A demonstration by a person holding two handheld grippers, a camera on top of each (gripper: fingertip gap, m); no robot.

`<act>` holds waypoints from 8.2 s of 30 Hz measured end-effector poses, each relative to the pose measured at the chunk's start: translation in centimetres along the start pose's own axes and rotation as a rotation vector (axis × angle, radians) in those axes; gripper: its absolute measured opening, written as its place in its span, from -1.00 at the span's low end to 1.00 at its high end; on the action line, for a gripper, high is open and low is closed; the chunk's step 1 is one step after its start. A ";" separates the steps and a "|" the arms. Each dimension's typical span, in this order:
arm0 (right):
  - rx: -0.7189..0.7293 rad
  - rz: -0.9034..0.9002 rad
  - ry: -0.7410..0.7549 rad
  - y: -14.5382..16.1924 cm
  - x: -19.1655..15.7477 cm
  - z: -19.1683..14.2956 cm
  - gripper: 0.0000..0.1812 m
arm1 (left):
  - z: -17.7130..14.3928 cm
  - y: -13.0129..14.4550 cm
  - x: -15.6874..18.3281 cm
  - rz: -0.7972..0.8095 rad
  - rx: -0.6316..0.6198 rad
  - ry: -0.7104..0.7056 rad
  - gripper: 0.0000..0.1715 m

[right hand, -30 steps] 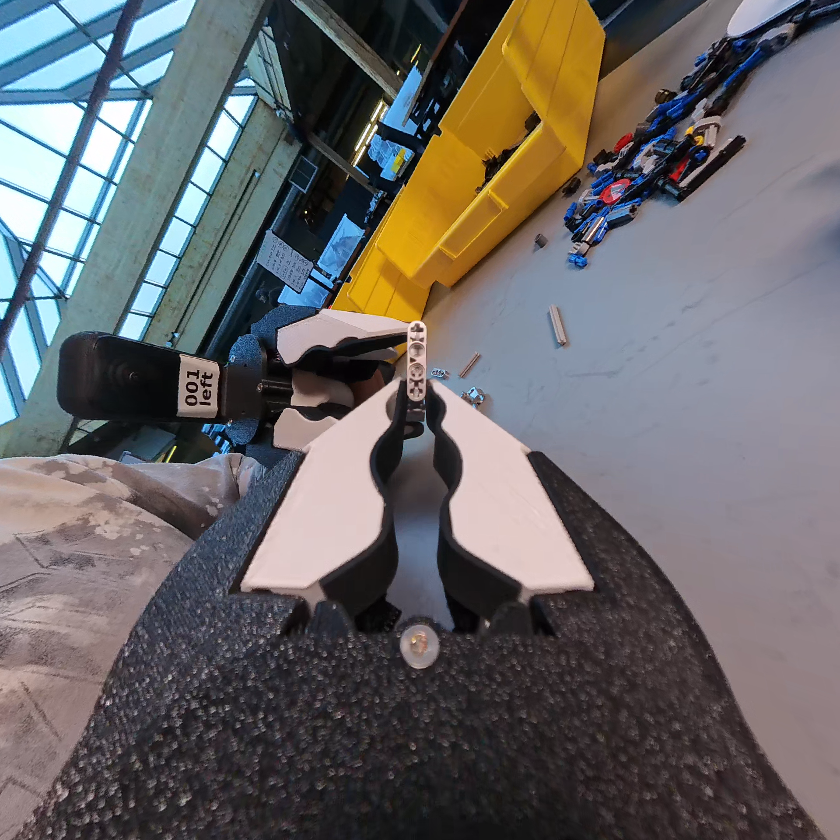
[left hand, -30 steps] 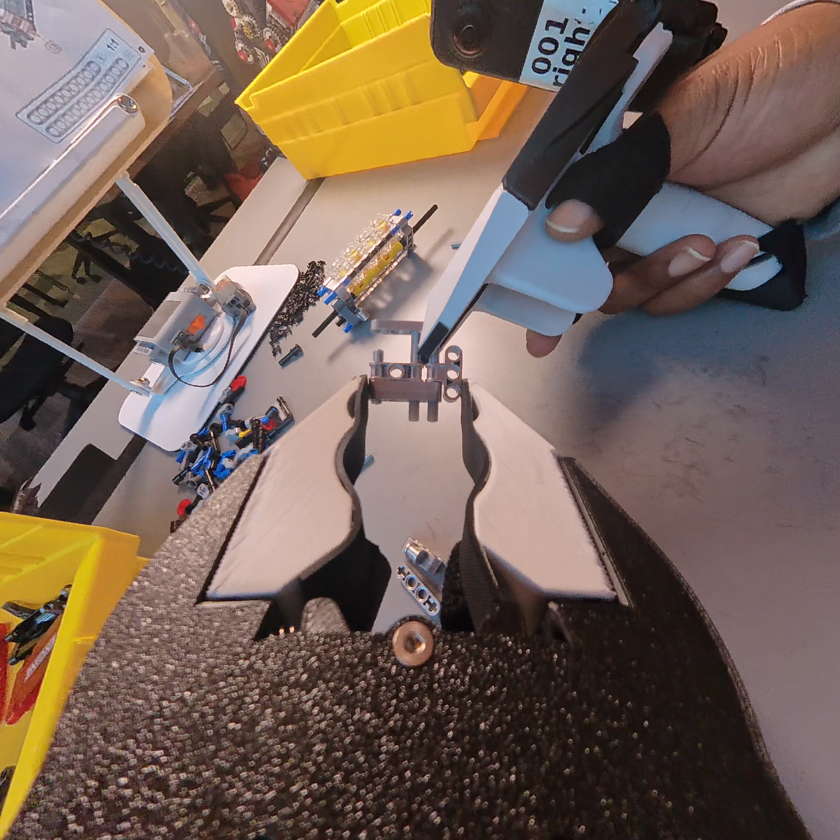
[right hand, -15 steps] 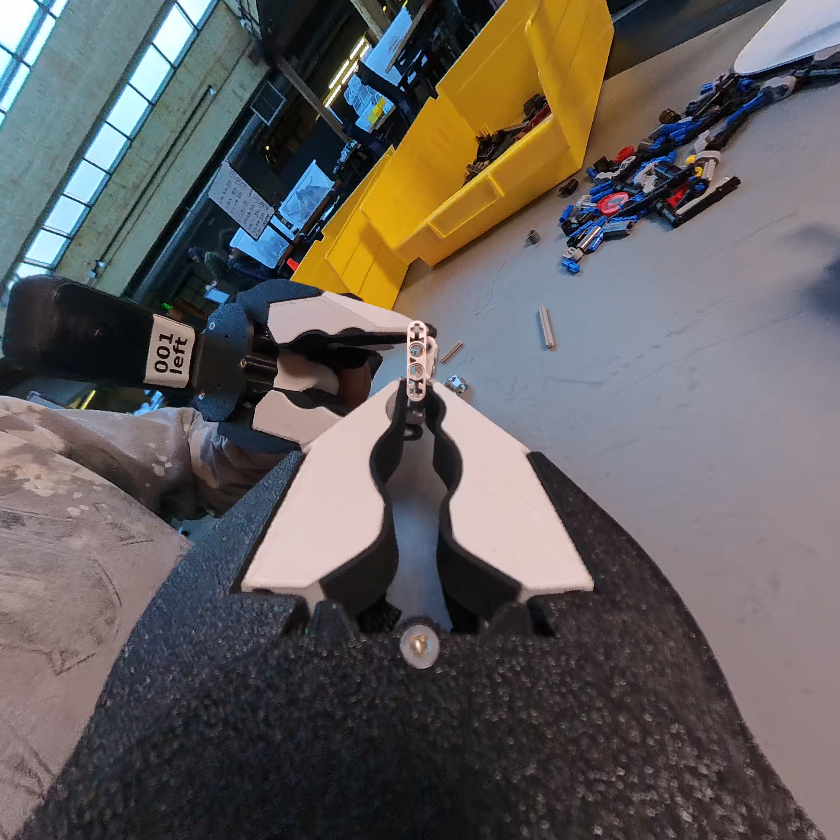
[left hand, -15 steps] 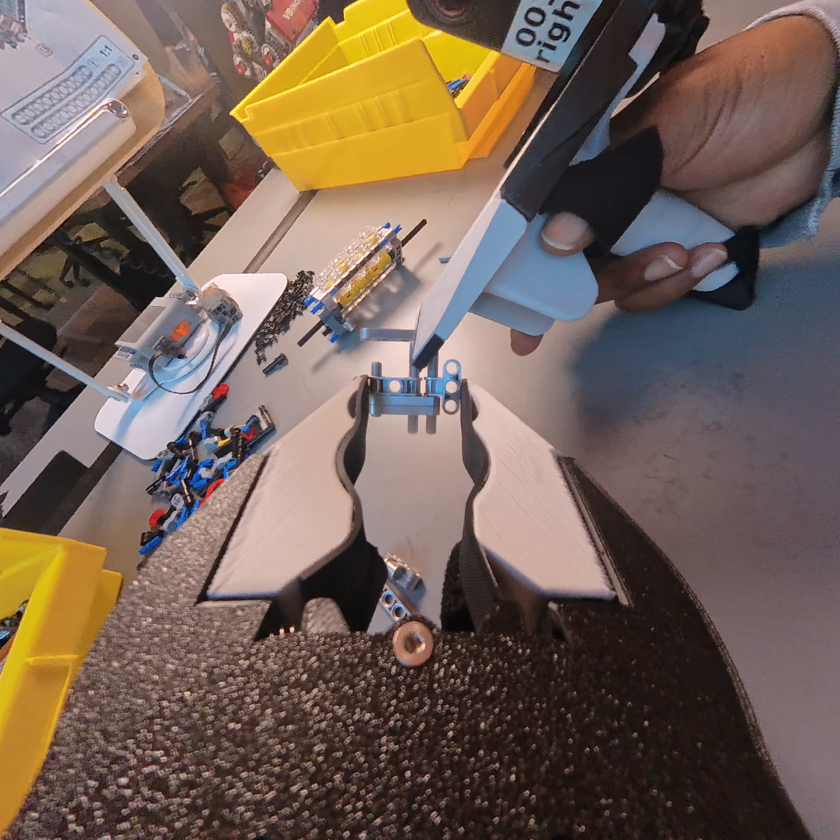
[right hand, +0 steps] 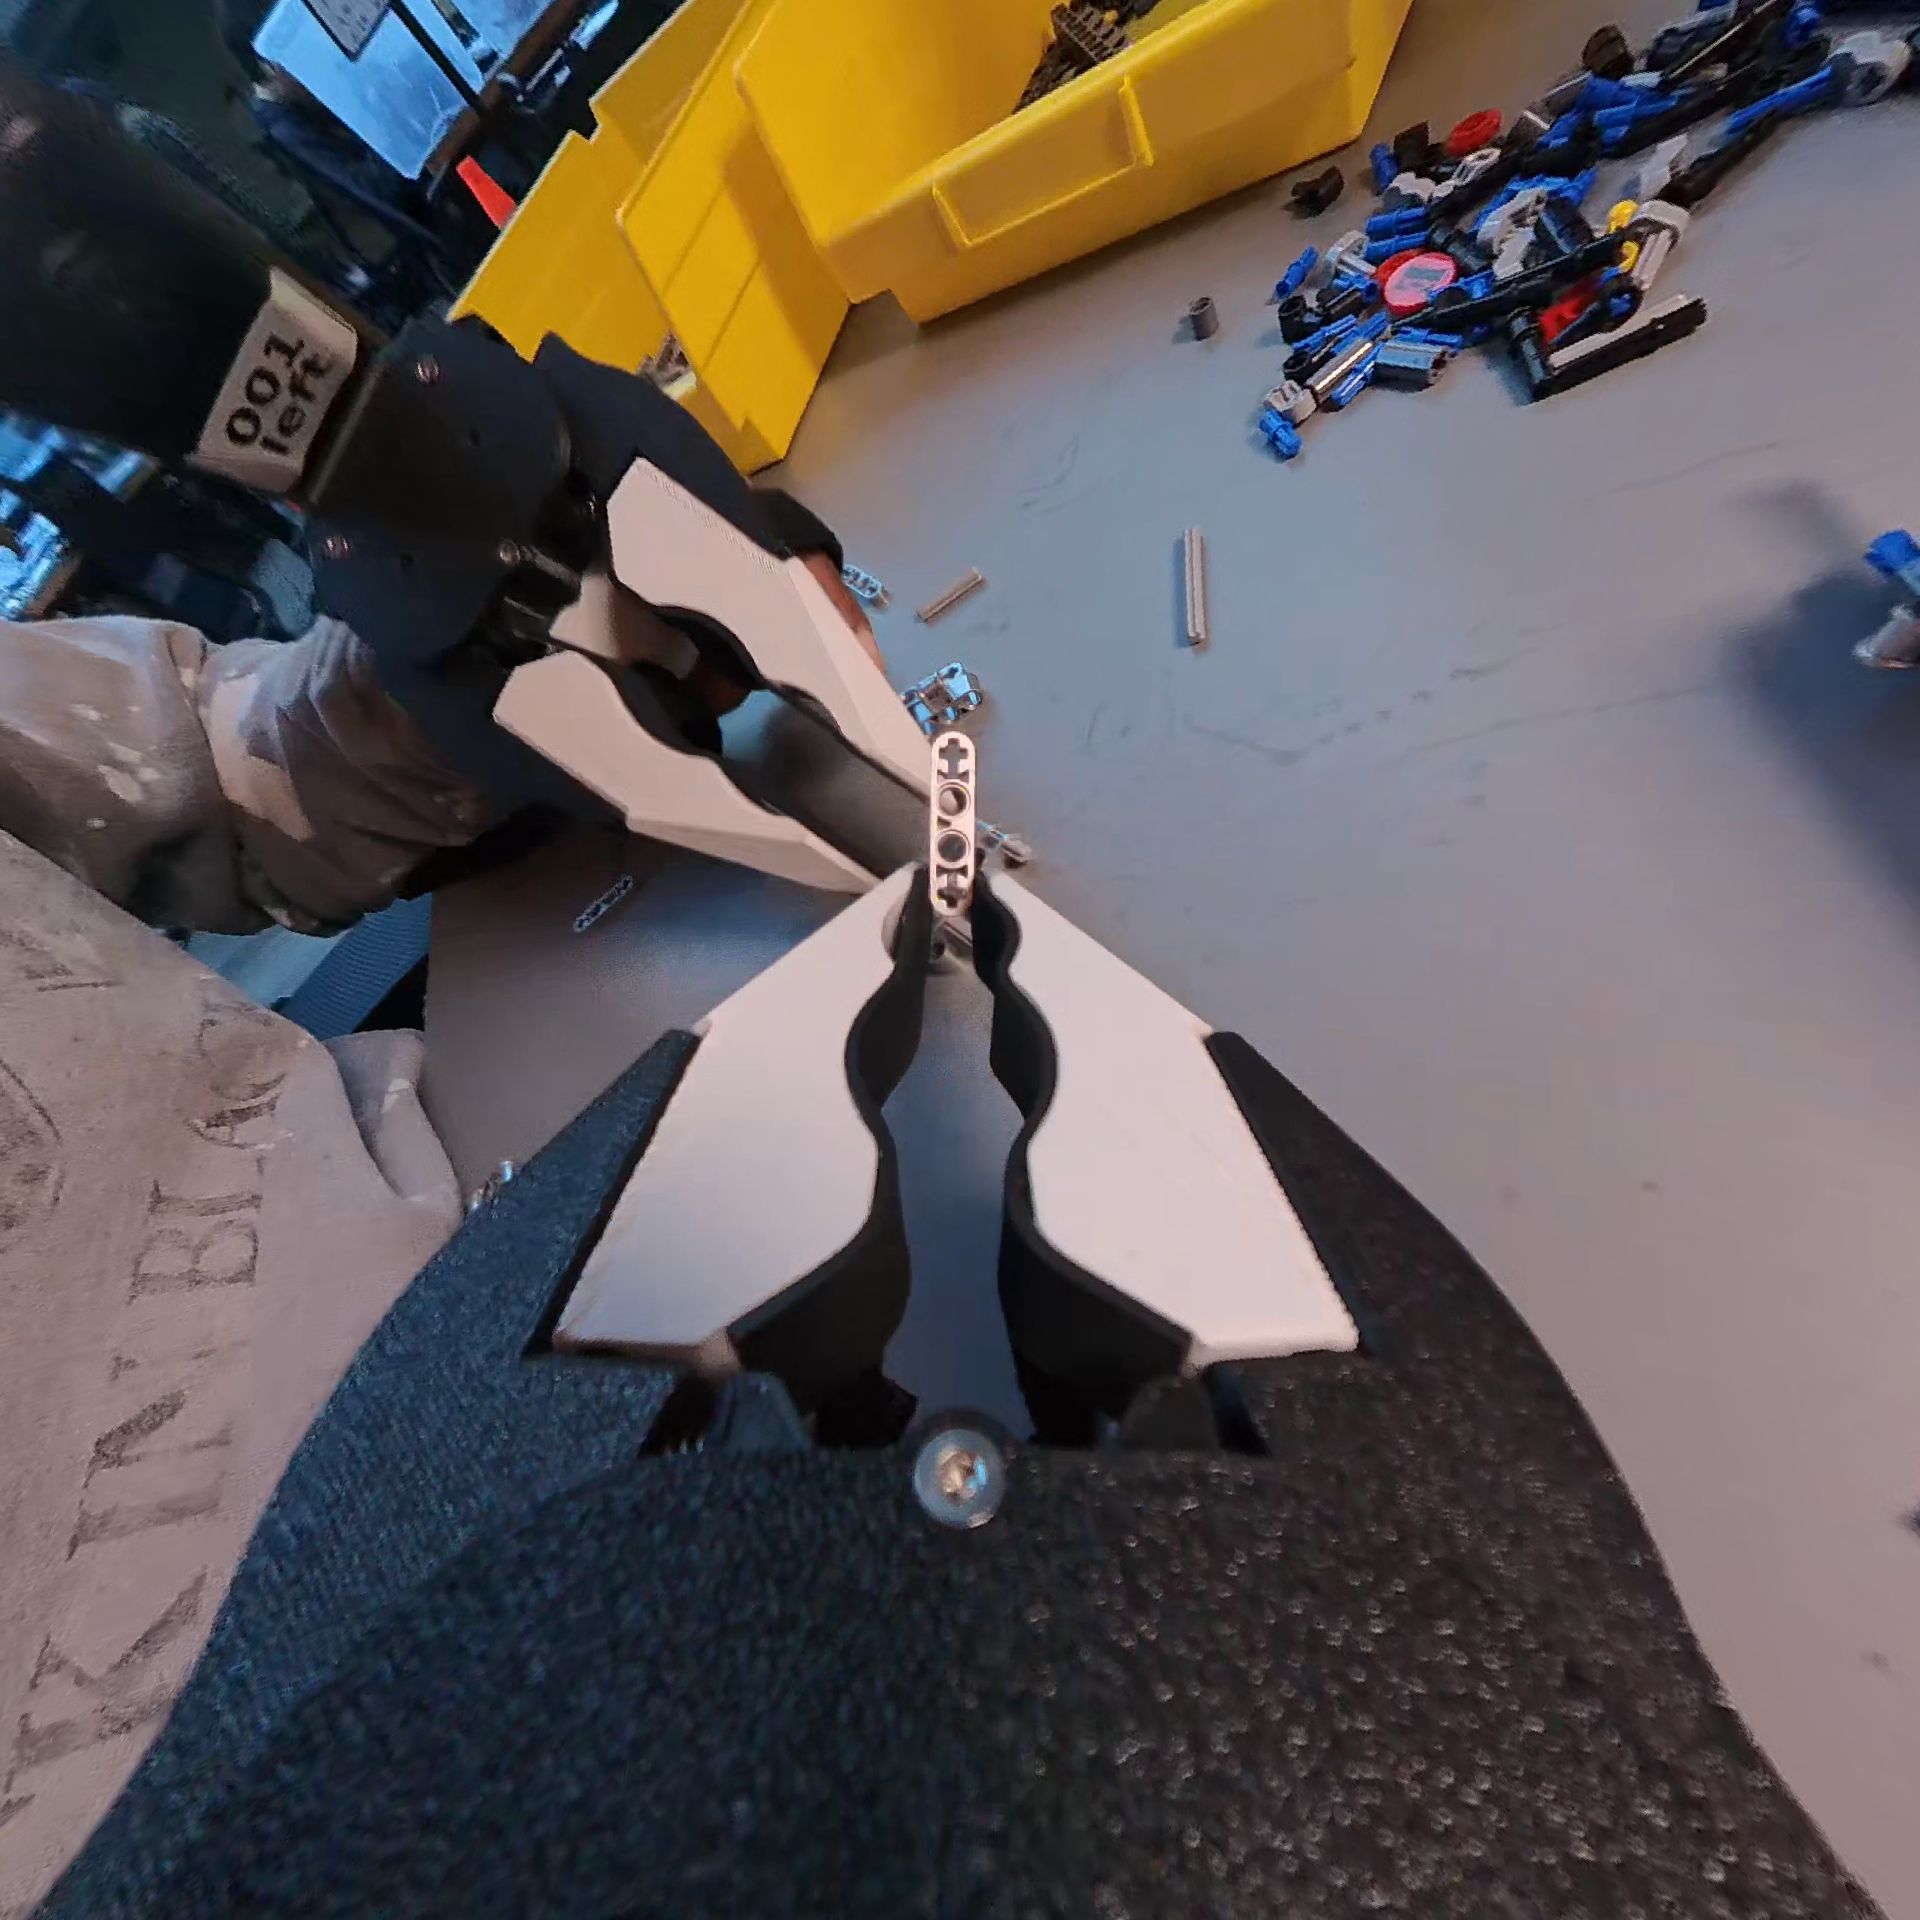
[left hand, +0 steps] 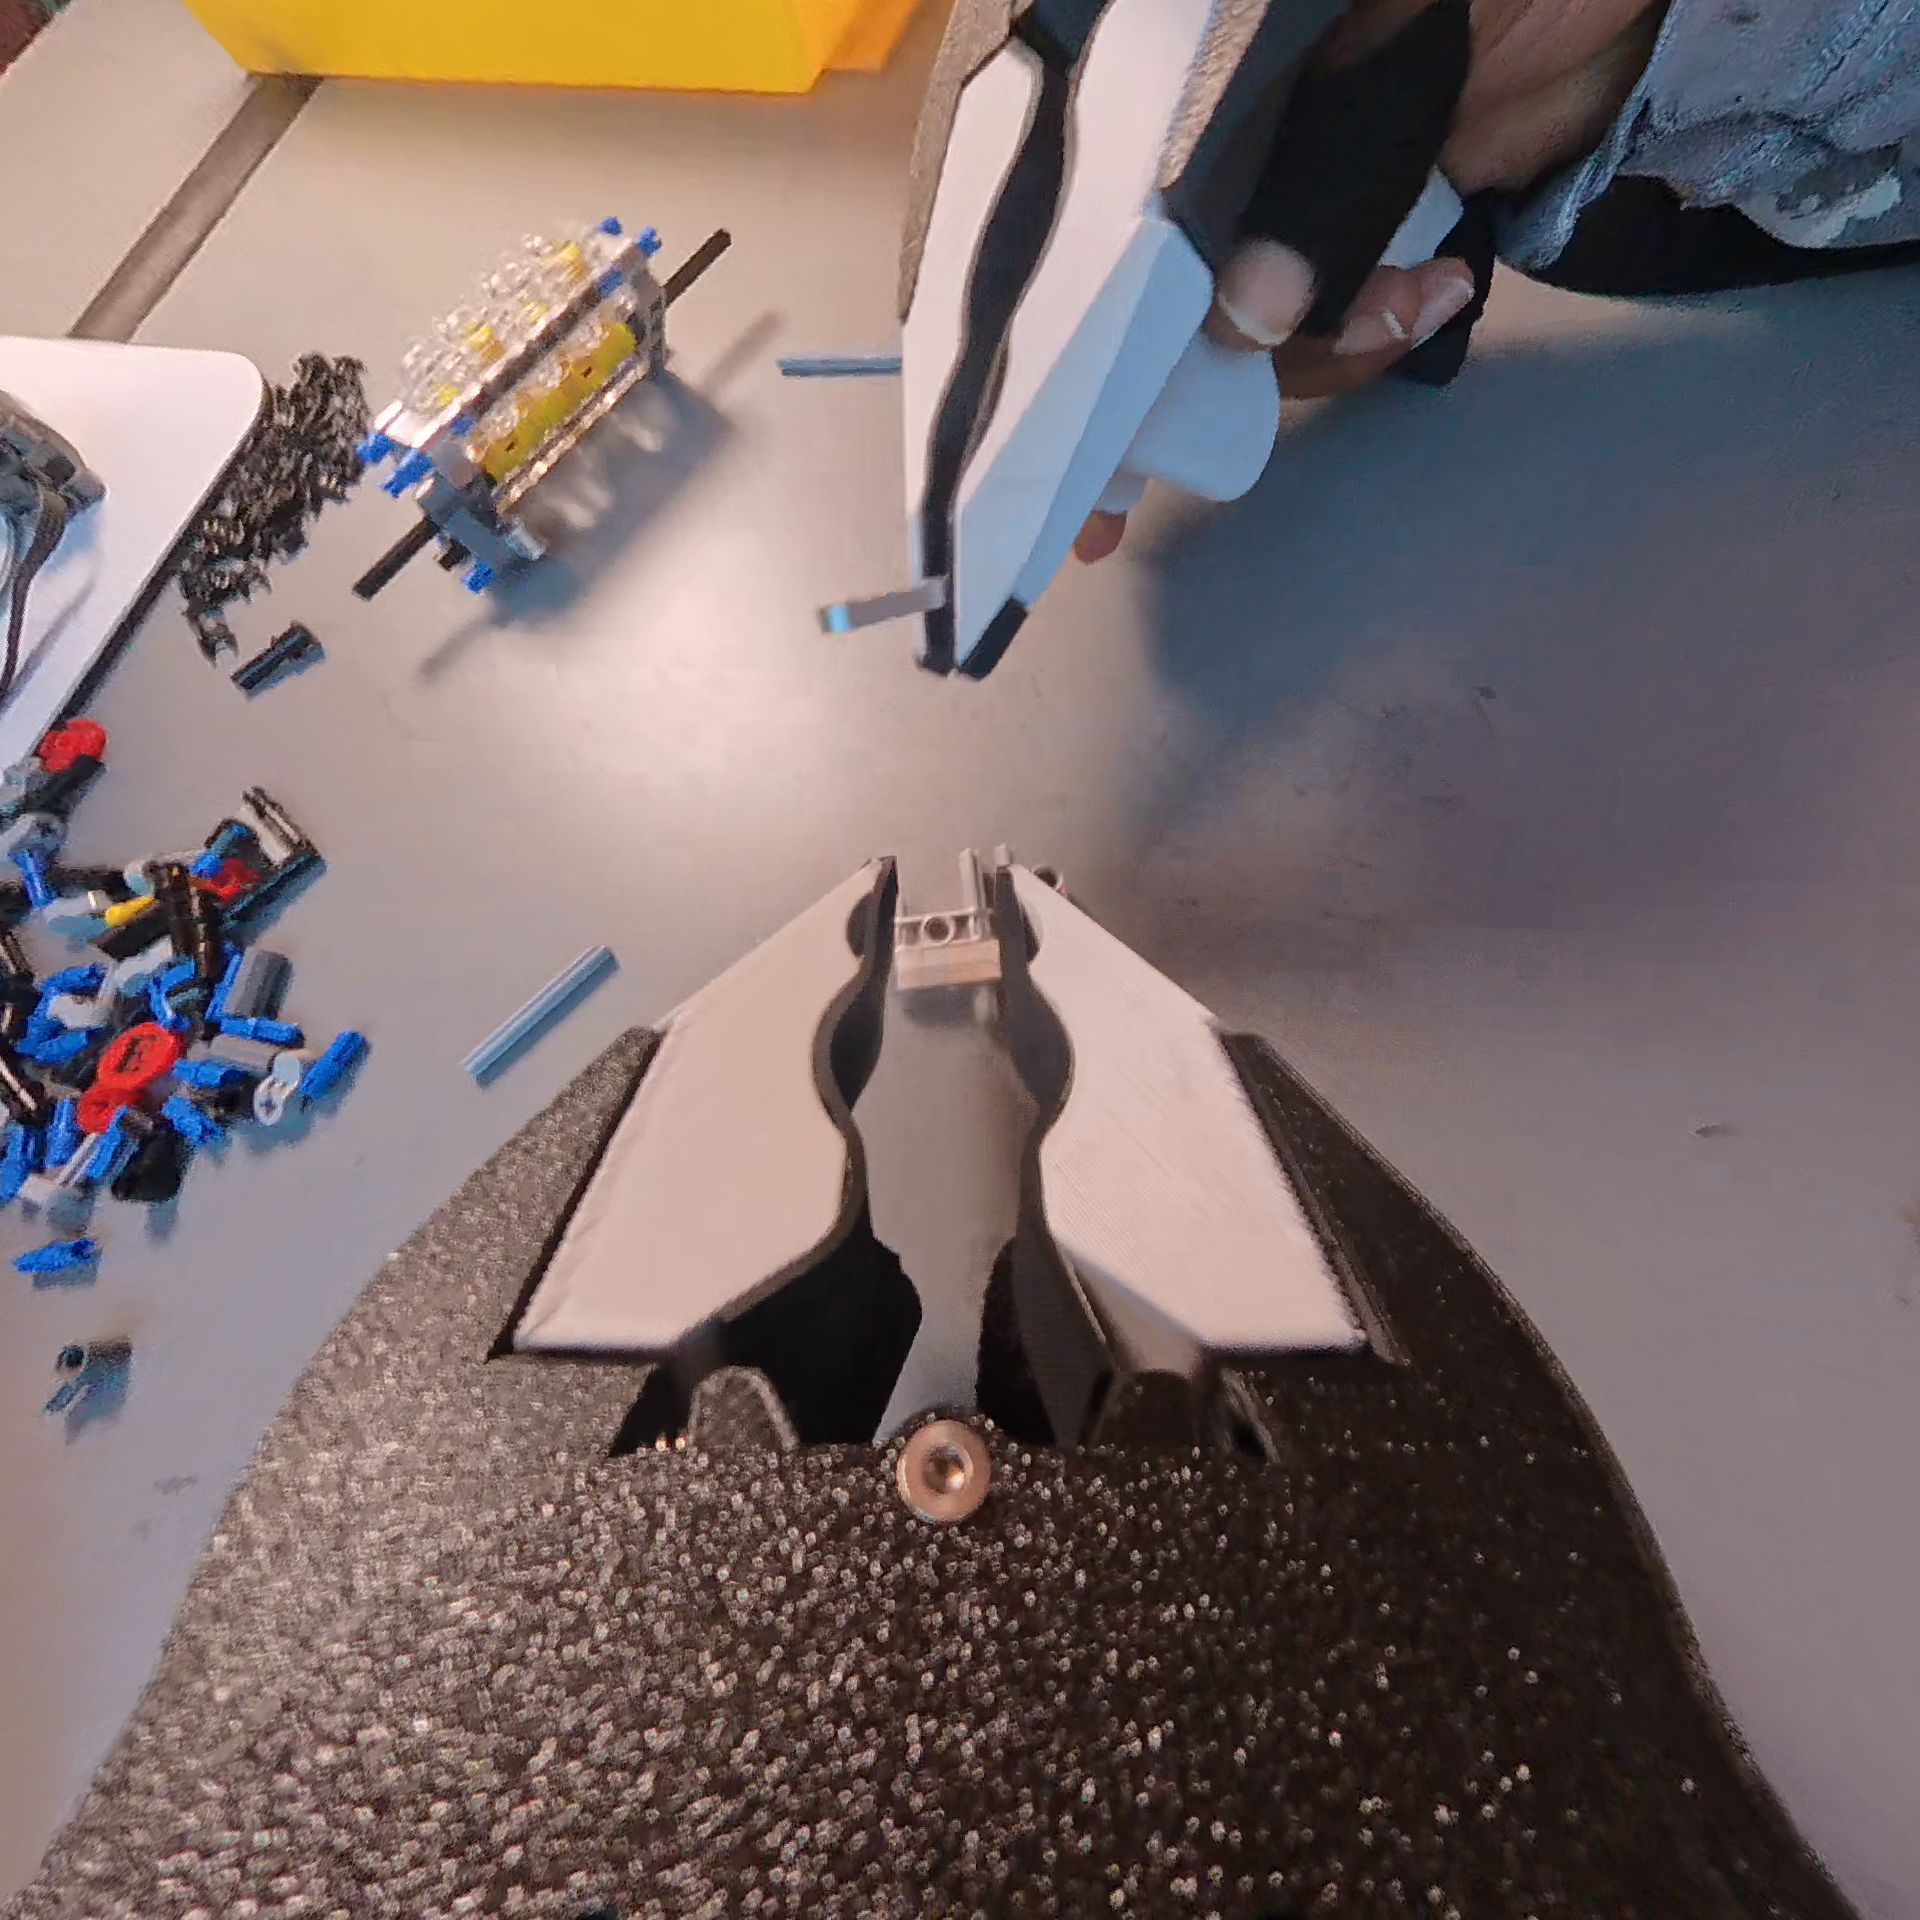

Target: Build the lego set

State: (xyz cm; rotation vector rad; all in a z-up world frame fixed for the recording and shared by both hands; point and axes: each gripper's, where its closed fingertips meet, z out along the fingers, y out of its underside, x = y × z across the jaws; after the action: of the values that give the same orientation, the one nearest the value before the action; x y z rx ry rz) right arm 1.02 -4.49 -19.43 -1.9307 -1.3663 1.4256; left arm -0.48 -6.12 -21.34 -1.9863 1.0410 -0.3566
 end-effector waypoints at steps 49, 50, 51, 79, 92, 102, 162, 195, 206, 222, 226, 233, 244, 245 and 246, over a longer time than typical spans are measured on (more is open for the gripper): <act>-0.428 -0.520 0.213 5.9 -2.2 2.5 -0.52 | 0.3 1.3 1.5 -0.419 -0.145 0.284 -0.98; -0.420 -0.535 0.244 5.5 -1.8 2.6 -0.61 | 0.2 1.4 1.4 -0.419 -0.141 0.288 -0.96; -0.424 -0.537 0.245 5.4 -1.6 2.6 -0.66 | 0.1 1.4 1.3 -0.422 -0.132 0.296 -0.94; 0.059 -0.674 -0.060 -2.2 -6.5 -1.4 -0.67 | -6.3 -7.6 2.2 -0.461 0.545 0.605 -0.94; -0.055 -0.553 -0.106 -0.5 -5.2 -2.2 -0.94 | -3.4 -5.1 3.1 -0.265 0.364 0.446 -0.93; -0.354 -0.646 0.007 4.8 -2.1 -0.2 -0.93 | 0.9 0.4 4.5 -0.092 -0.021 0.318 -0.92; -0.310 -0.570 0.113 2.9 1.0 -1.5 -0.94 | 1.0 -0.4 4.2 -0.086 0.014 0.299 -0.93; -0.337 -0.701 -0.041 4.8 -2.8 -0.7 -0.95 | 1.3 -0.3 5.4 -0.027 -0.004 0.333 -0.93; -0.334 -0.693 -0.052 4.9 -2.9 -0.7 -0.96 | 1.1 -0.4 5.4 -0.015 0.019 0.322 -0.92; -0.328 -0.698 -0.047 4.9 -2.9 -0.8 -0.95 | 0.0 -1.9 5.1 -0.012 0.112 0.315 -0.93; -0.327 -0.699 -0.045 4.9 -2.9 -0.7 -0.95 | 0.0 -1.9 5.1 -0.011 0.101 0.315 -0.93; -0.315 -0.717 -0.036 4.6 -2.9 -0.8 -0.92 | 0.1 -1.7 5.1 -0.014 0.082 0.311 -0.94; -0.286 -0.763 -0.002 3.7 -3.4 -1.3 -0.90 | 0.2 -1.8 5.0 -0.008 0.070 0.300 -0.94; -0.294 -0.763 0.002 3.8 -3.3 -1.3 -0.93 | 0.2 -1.8 5.1 -0.007 0.069 0.301 -0.94; -0.298 -0.760 0.000 3.9 -3.3 -1.2 -0.93 | 0.2 -1.7 5.1 -0.006 0.068 0.303 -0.94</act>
State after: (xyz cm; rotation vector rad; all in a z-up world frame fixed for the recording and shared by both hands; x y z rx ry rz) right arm 3.92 -8.82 -20.16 -1.2946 -2.0927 0.8799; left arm 3.68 -9.48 -20.70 -1.9122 1.1922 -0.7039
